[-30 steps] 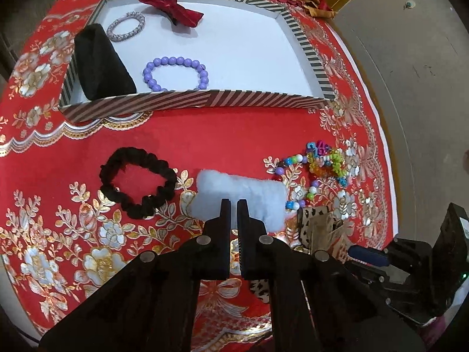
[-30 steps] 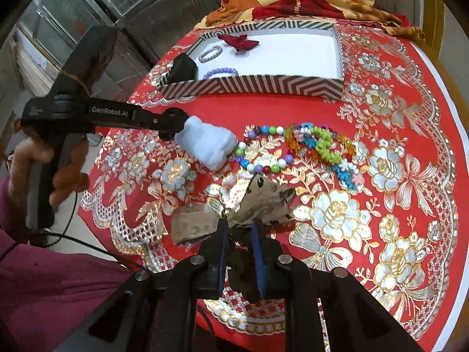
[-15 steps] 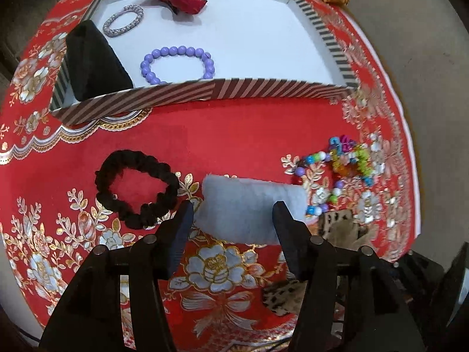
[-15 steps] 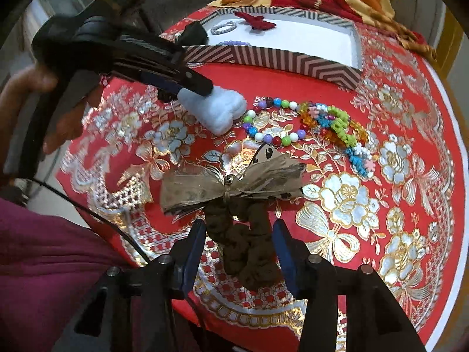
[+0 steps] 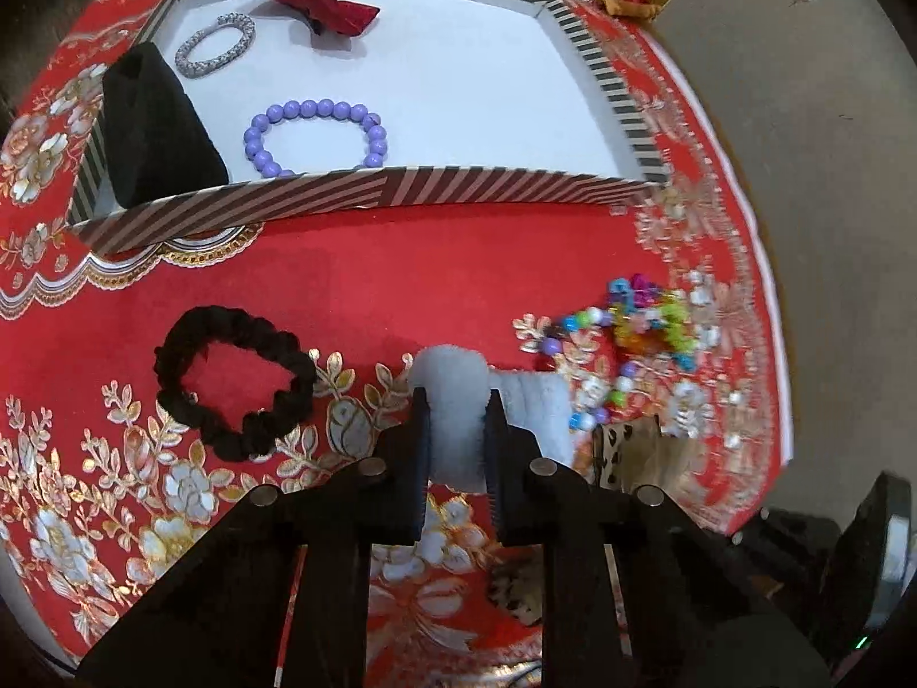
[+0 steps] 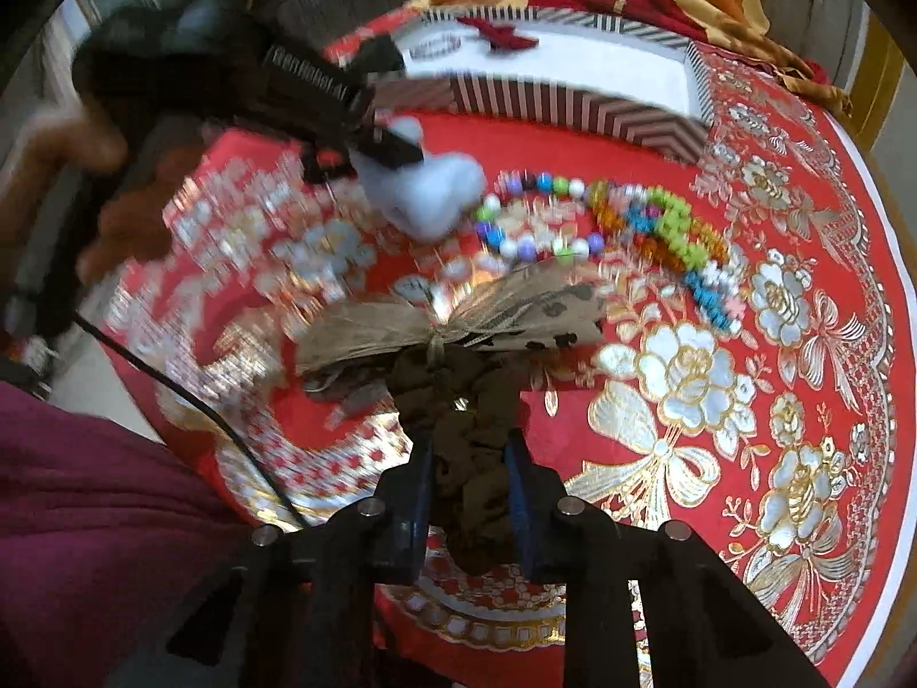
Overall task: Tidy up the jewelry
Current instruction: 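Grasp the white fluffy scrunchie with the left tool while the right tool lifts the leopard bow, then carry the white scrunchie and leopard bow into the tray while both tools open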
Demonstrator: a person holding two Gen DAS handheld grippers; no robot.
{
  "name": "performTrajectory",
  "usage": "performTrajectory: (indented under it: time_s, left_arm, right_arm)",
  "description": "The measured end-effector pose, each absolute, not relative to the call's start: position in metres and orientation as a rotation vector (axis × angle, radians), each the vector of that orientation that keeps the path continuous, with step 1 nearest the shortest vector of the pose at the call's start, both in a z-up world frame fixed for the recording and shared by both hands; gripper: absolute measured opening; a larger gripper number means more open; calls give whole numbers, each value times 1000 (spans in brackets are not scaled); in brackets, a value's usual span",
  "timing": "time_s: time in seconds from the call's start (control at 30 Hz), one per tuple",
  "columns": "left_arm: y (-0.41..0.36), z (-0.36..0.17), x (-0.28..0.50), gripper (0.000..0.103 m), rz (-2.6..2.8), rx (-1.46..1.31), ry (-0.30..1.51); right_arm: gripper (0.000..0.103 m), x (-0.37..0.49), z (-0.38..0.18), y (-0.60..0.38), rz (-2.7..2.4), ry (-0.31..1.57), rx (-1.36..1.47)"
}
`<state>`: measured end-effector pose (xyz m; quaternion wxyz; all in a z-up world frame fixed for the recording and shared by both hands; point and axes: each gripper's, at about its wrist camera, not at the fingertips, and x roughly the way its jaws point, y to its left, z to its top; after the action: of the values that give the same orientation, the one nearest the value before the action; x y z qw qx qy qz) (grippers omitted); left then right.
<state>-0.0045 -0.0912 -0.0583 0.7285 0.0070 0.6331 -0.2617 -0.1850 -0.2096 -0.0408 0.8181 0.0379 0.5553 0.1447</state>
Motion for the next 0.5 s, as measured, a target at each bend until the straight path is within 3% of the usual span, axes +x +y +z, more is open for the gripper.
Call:
performTrajectory:
  time_s: [0.5]
  left_arm:
    - [-78,26,23,15,-553,10,1195]
  right_arm:
    - [22,-128,55,-244,285,941,189]
